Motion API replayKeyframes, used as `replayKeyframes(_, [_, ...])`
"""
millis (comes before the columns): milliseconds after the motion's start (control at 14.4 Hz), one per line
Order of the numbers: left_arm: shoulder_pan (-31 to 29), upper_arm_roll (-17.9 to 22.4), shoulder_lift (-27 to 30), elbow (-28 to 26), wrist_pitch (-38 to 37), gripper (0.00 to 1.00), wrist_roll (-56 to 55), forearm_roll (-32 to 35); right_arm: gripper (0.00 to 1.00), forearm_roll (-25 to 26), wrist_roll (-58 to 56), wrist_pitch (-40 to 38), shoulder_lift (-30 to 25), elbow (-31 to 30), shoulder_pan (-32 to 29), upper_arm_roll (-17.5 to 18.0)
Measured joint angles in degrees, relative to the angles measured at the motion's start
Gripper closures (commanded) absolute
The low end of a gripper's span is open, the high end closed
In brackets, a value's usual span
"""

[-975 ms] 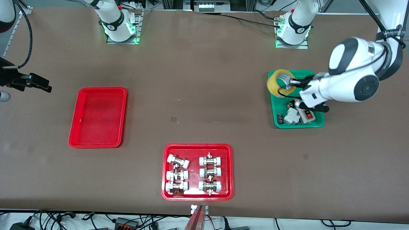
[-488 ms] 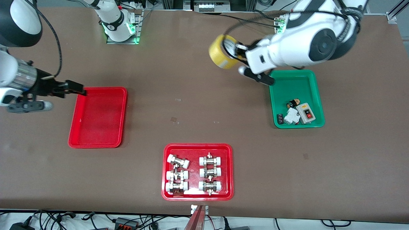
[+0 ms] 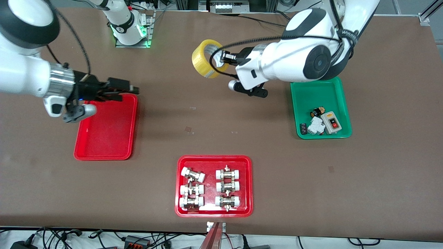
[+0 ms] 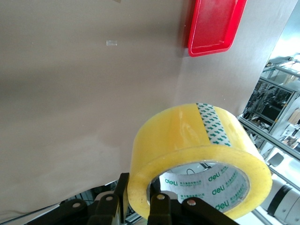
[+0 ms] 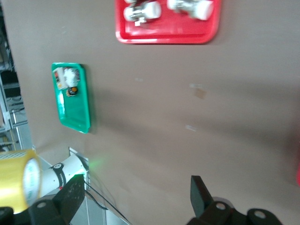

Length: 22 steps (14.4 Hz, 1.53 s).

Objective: Left arm passes tape to right arm into tray
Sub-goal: 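Carry the tape toward the right gripper, which closes on the tape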

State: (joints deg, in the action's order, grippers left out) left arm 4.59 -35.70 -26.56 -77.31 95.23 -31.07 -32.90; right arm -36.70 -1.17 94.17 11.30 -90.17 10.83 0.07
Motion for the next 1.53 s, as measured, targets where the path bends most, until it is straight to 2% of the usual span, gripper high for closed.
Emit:
replayKeyframes(279, [-0.18, 0.04, -0.87, 1.33, 0.00, 1.00, -0.42, -0.45, 0.00, -1.00, 2.25, 2.48, -0.03, 1.83, 7.66, 0.12])
replayKeyframes(557, [-1.20, 0.15, -0.88, 1.58, -0.04, 1.00, -0.42, -0.46, 0.00, -5.18, 6.30, 5.91, -0.03, 2.40, 11.44, 0.11])
replayKeyframes(905, [-2.00, 0.19, -0.88, 1.58, -0.13, 1.00, -0.42, -0.46, 0.00, -10.73, 8.14, 7.02, -0.03, 2.47, 12.90, 0.08])
replayKeyframes(1532, [-2.26, 0.19, -0.88, 1.58, -0.32, 1.00, -0.42, -0.46, 0.00, -11.10, 8.22, 8.73, 0.01, 2.47, 16.70, 0.08])
